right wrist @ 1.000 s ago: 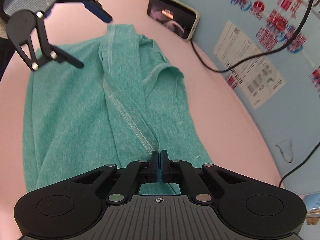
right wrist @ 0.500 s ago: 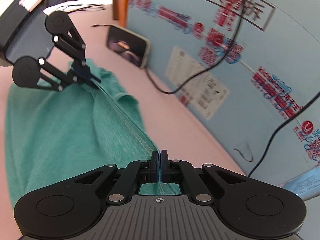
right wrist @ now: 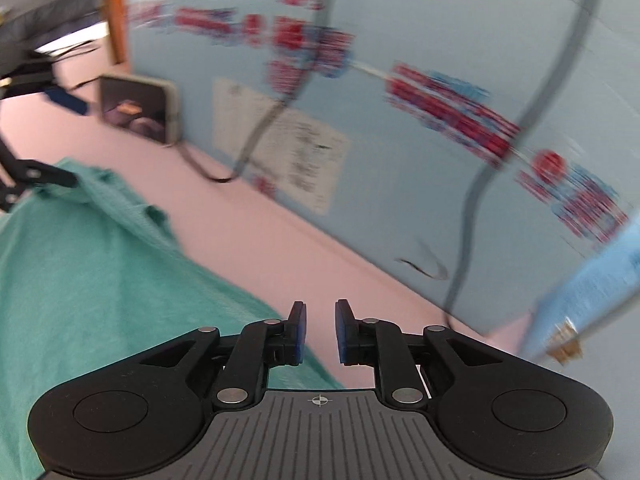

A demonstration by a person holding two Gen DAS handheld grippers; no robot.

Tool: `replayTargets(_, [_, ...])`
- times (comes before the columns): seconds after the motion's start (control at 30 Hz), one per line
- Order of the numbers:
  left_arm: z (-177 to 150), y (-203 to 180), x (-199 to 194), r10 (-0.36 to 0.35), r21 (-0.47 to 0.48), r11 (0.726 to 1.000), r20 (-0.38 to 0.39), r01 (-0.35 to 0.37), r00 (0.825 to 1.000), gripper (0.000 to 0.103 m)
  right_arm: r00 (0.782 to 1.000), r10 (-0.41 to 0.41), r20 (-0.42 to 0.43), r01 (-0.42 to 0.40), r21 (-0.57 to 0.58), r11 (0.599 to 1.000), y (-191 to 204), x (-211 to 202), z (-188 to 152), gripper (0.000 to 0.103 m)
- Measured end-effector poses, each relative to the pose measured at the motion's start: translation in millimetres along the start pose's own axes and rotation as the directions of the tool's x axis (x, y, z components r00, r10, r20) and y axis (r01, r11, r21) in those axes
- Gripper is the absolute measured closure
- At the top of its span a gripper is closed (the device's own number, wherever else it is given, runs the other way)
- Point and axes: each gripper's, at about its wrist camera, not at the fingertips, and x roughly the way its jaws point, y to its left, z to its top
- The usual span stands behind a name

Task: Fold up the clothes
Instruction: 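Release the shirt with both grippers and pull them back from it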

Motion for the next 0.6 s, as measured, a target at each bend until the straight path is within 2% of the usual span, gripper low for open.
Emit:
replayTargets(0.13, [-11.3,16.8,-13.9,0.11,-0.065,0.992,0.002,-0.109,0.994,0.034,0.999,-0.029,-0.013,0.031,0.133,0.991,-14.1,-6.3,-8.2,0.086])
replayTargets(0.2, [-13.4,24.9,-22.3,0.119,-0.112,0.987,-0.001,-0.118,0.993,0.034,0.999,-0.035,-0.013,0.037,0.199,0.979,-20.3,-12.5,-14.4,0.086])
replayTargets(0.27, [-19.4,29.4,-35.4,0.077,-0.177,0.981,0.014,-0.074,0.997,0.027,0.999,-0.033,-0.008,0.034,0.266,0.963,-26.6,-21.9,-20.8,0.086])
replayTargets(0.33, [-30.5,31.4,-48.9,0.015,-0.25,0.968,0.026,-0.008,1.0,0.022,1.0,-0.016,0.01,0.011,0.372,0.928,-34.6,-36.5,-32.5,0.085])
replayTargets(0.4, [-48.1,34.0,-60.9,-0.066,-0.346,0.935,0.027,0.071,0.997,0.022,0.999,0.007,0.04,-0.025,0.475,0.88,-42.2,-54.2,-48.2,0.074])
replayTargets(0.47, [-70.4,36.5,-68.6,-0.131,-0.441,0.888,0.027,0.13,0.991,0.022,0.996,0.03,0.08,-0.07,0.571,0.818,-49.1,-74.2,-67.1,0.072])
replayTargets(0.5, [-81.2,36.1,-70.4,-0.149,-0.47,0.871,0.025,0.143,0.989,0.022,0.995,0.032,0.09,-0.08,0.604,0.793,-49.8,-83.9,-77.4,0.072])
replayTargets(0.6, [-104.4,32.5,-80.9,-0.161,-0.512,0.849,-0.014,0.132,0.987,0.023,0.995,0.021,0.098,-0.082,0.684,0.725,-48.1,-110.8,-109.4,0.072])
